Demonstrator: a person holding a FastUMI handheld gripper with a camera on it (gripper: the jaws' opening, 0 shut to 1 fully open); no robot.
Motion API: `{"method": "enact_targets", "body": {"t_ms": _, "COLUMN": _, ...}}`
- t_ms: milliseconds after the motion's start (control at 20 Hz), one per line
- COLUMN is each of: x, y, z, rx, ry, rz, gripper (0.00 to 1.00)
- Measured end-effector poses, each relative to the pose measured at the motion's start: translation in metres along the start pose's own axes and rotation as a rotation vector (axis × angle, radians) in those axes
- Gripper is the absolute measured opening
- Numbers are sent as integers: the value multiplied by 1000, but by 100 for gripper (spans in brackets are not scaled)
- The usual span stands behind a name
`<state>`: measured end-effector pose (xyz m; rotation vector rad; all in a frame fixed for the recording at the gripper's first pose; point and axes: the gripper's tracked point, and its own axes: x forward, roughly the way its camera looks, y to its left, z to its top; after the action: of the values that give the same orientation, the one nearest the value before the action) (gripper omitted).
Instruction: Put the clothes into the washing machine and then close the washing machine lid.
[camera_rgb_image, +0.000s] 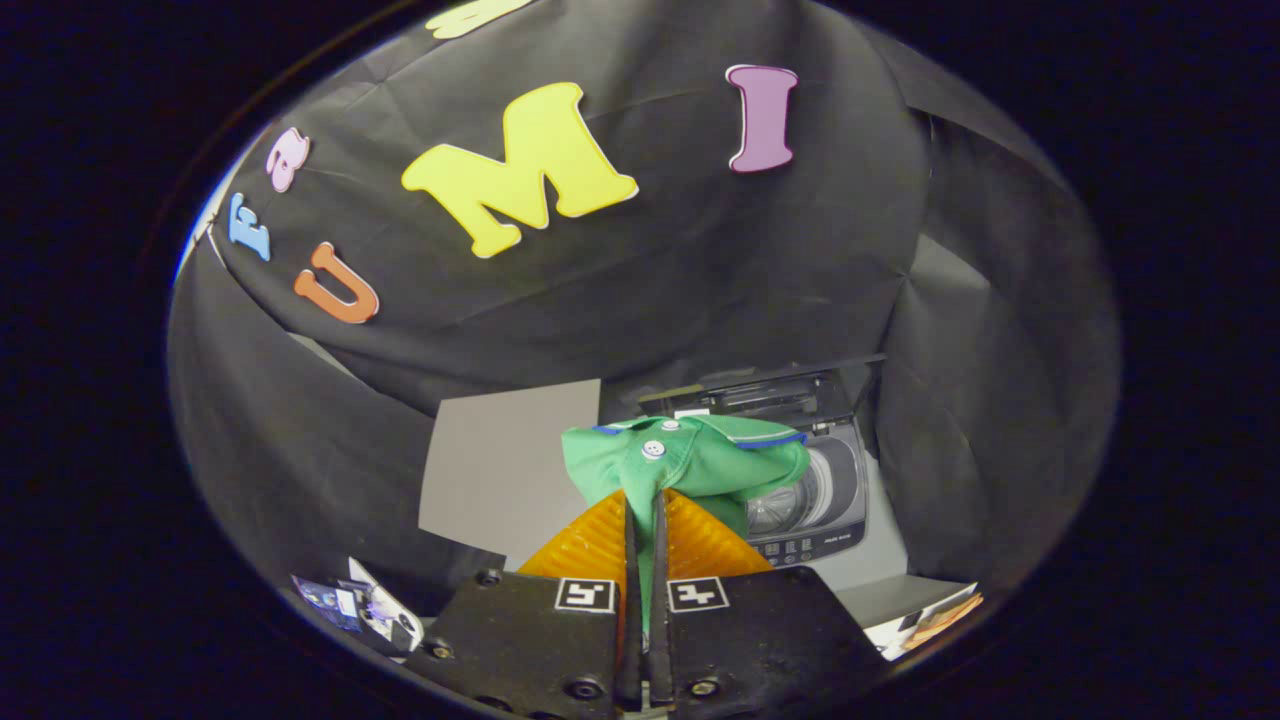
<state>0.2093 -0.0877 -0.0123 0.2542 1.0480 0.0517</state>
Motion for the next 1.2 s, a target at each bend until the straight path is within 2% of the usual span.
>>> {"method": "enact_targets", "body": {"t_ms": 400, "x": 70, "y": -63, "z": -23, "rx": 19, "ry": 92, "rz": -50, "gripper": 6}}
{"method": "enact_targets", "body": {"t_ms": 700, "x": 111, "y": -87, "z": -40, "rx": 55, "ry": 150, "rz": -29, "gripper": 6}}
{"method": "enact_targets", "body": {"t_ms": 1200, "x": 191, "y": -122, "z": -74, "rx": 69, "ry": 219, "rz": -58, "gripper": 6}}
